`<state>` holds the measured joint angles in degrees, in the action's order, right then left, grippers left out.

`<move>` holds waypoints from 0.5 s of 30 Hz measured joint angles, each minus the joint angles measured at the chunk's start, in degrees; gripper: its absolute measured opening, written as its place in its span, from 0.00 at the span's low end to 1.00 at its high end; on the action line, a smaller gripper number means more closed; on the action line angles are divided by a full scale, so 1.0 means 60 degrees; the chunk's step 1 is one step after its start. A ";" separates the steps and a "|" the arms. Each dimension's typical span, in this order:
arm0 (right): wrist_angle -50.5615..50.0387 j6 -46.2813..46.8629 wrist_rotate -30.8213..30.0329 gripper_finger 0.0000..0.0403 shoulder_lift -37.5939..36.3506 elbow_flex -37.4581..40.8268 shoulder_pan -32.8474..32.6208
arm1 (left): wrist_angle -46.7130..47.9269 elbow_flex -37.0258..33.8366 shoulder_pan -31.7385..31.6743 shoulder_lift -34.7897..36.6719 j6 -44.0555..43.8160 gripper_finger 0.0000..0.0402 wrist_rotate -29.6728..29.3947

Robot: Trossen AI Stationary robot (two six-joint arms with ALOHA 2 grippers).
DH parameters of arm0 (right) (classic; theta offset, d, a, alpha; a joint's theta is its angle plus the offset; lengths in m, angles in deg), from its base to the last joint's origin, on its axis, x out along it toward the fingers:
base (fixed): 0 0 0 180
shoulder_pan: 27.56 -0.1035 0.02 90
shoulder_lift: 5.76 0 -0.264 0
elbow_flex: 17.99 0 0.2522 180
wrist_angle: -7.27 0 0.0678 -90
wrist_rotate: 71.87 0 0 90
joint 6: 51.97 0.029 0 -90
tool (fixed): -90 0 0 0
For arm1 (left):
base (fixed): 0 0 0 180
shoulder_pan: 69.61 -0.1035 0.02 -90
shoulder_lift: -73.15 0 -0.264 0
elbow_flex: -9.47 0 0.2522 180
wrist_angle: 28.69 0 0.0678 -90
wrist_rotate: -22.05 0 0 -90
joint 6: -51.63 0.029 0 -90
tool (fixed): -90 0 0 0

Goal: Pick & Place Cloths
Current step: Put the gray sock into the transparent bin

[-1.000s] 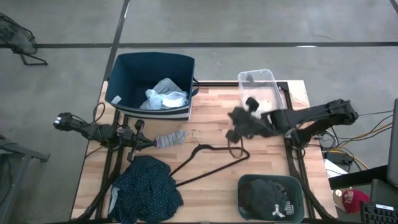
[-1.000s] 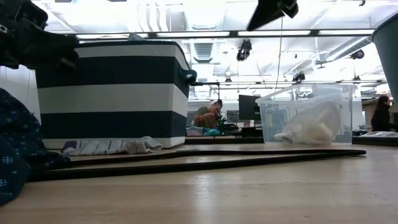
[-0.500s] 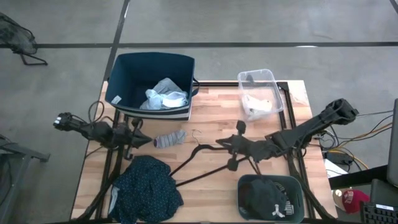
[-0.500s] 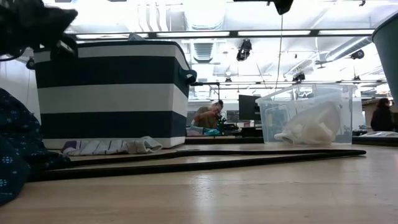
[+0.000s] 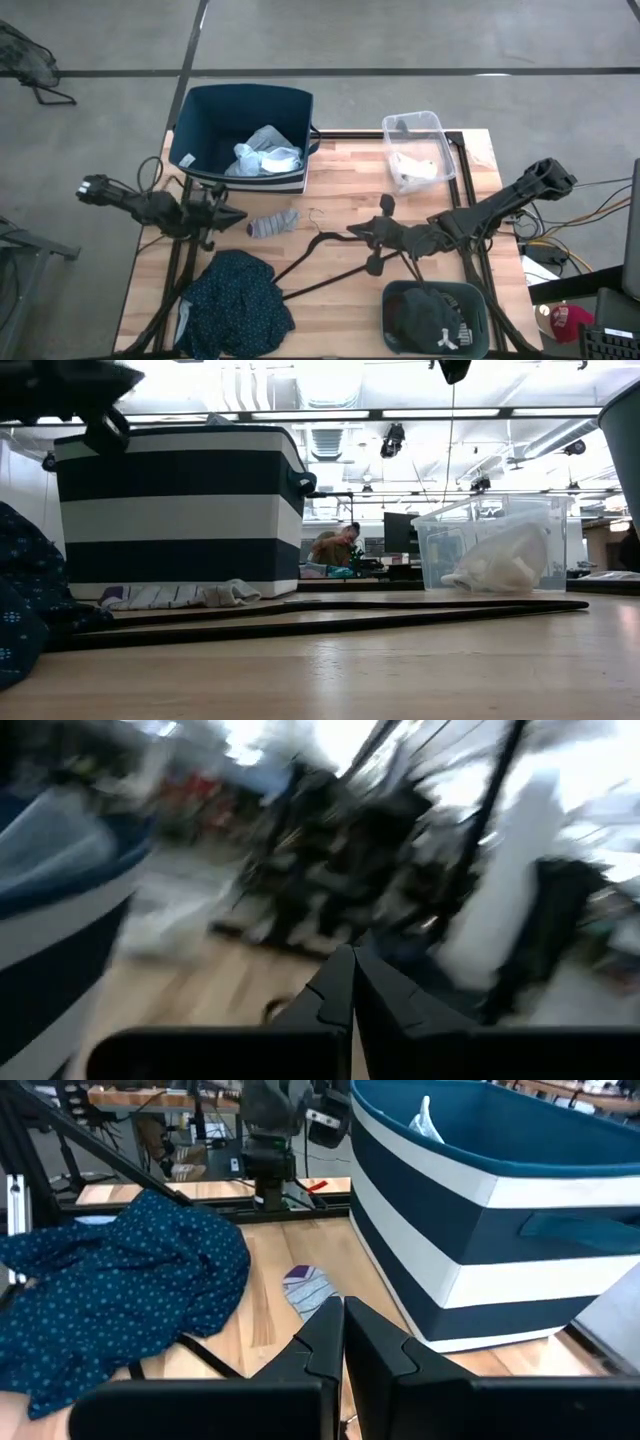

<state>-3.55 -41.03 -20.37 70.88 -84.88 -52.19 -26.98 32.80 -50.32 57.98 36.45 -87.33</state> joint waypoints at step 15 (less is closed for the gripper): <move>0.0009 0.0431 0.0173 0.02 0.0004 0.0000 -0.0002 | 0.3214 0.3058 0.0007 -0.4818 -0.1175 0.18 -0.0694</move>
<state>-3.50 -38.44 -19.33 70.90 -84.88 -52.20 -7.70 51.15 -50.28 29.07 29.40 -91.49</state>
